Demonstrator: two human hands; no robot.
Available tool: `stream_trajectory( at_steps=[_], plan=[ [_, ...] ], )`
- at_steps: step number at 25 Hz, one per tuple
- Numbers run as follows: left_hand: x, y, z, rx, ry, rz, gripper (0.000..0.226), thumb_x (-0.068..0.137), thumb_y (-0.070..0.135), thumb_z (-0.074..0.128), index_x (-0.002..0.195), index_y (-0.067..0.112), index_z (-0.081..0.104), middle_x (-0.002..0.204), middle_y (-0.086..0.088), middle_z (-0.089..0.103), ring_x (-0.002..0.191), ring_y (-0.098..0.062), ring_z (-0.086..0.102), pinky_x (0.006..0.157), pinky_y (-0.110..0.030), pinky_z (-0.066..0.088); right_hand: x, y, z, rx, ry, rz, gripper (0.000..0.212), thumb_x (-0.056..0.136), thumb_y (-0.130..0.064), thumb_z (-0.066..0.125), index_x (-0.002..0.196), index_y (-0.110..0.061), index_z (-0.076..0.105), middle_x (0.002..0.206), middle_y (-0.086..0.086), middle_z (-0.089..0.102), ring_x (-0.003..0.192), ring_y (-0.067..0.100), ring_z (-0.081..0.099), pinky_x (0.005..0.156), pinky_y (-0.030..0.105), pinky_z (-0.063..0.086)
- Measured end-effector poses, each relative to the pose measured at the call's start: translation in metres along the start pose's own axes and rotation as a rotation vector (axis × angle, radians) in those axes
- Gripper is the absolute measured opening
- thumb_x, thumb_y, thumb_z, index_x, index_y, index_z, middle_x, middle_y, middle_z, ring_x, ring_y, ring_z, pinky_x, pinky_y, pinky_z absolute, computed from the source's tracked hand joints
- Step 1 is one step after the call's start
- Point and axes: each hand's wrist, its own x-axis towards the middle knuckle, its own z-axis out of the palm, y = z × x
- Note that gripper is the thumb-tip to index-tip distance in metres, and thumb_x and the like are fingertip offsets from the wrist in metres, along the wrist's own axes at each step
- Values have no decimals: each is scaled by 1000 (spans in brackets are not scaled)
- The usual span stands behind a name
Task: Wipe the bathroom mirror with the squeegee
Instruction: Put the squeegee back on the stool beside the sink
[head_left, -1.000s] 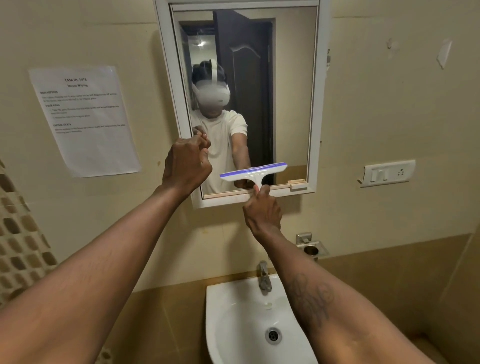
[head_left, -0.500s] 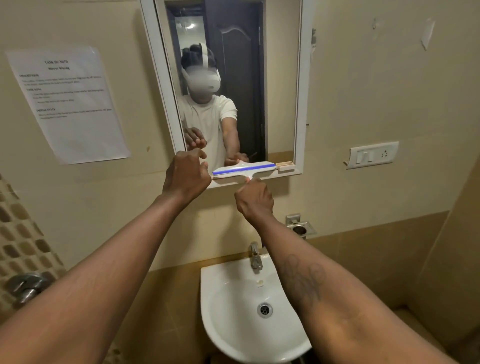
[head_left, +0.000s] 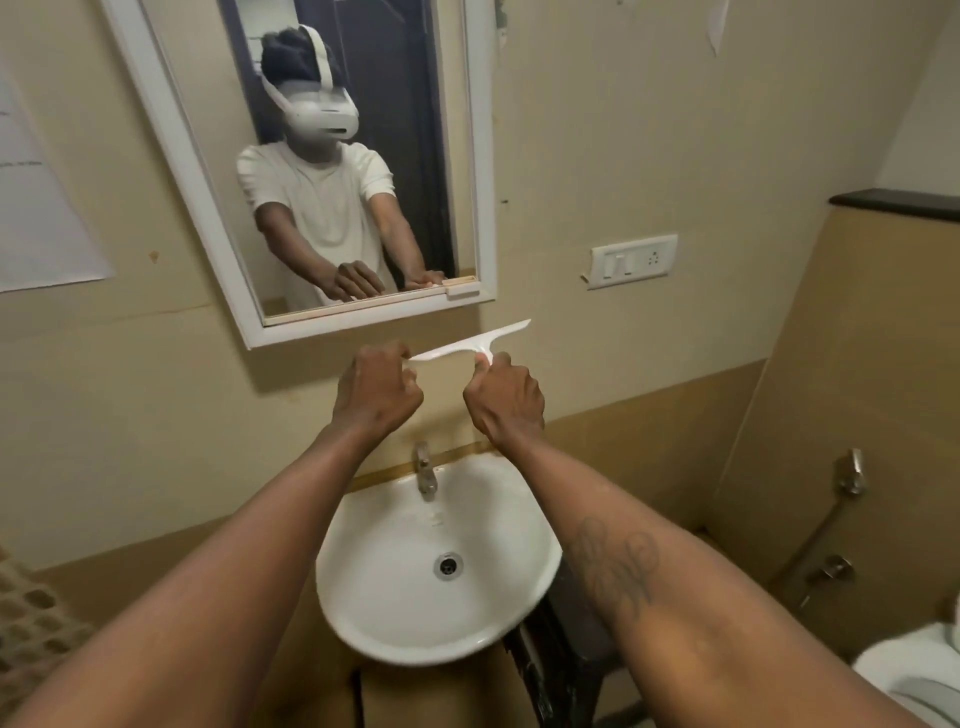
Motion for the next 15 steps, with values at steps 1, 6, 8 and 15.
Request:
stream_trajectory(
  at_steps=[1,6,8,15],
  plan=[
    [-1,11,11,-11,-21,0,30,89,25,61,118,19,68,108,-12,70,102,-33,65,81,-38,54,1,12,-5,-9,-6,16,53,108,-45,27,125,-6,59,113,23,68,103,46,65,75,43,42],
    [-2,65,67,-73,-93,37,32,89,27,61,121,22,66,111,-12,69,105,-33,64,81,-37,52,8,73,-30,-51,-13,81,54,108,-48,30,123,-7,61,113,21,69,104,44,65,74,41,38],
    [-2,83,88,-106,-134,46,35,89,26,62,123,21,65,111,-13,68,103,-33,64,80,-36,50,10,94,-35,-65,-4,105,53,109,-48,31,122,-6,61,111,20,69,102,43,66,72,40,39],
    [3,142,173,-203,-292,147,38,90,21,60,127,17,64,98,-12,72,102,-30,66,77,-30,46,24,169,-39,-84,5,230,47,110,-42,33,128,-6,58,106,17,69,95,37,67,72,37,44]
  ],
)
